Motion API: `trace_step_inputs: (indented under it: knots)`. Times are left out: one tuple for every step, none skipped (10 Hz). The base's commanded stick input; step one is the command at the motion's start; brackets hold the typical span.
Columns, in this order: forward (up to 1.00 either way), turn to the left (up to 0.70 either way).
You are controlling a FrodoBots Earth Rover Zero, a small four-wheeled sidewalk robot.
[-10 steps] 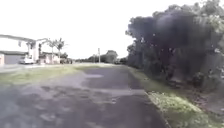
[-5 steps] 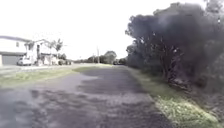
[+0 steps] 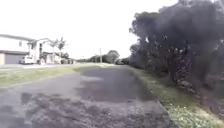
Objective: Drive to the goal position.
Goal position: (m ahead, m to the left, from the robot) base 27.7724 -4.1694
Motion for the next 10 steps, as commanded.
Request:
trace_step_inputs:
  knots:
    - [0.70, 0.02]
    - [0.70, 0.02]
    - [0.70, 0.02]
    - [0.70, 0.02]
    - [0.70, 0.02]
    - [0.70, 0.01]
    - [0.70, 0.01]
    - [0.70, 0.02]
    - [0.70, 0.21]
    - [0.70, 0.33]
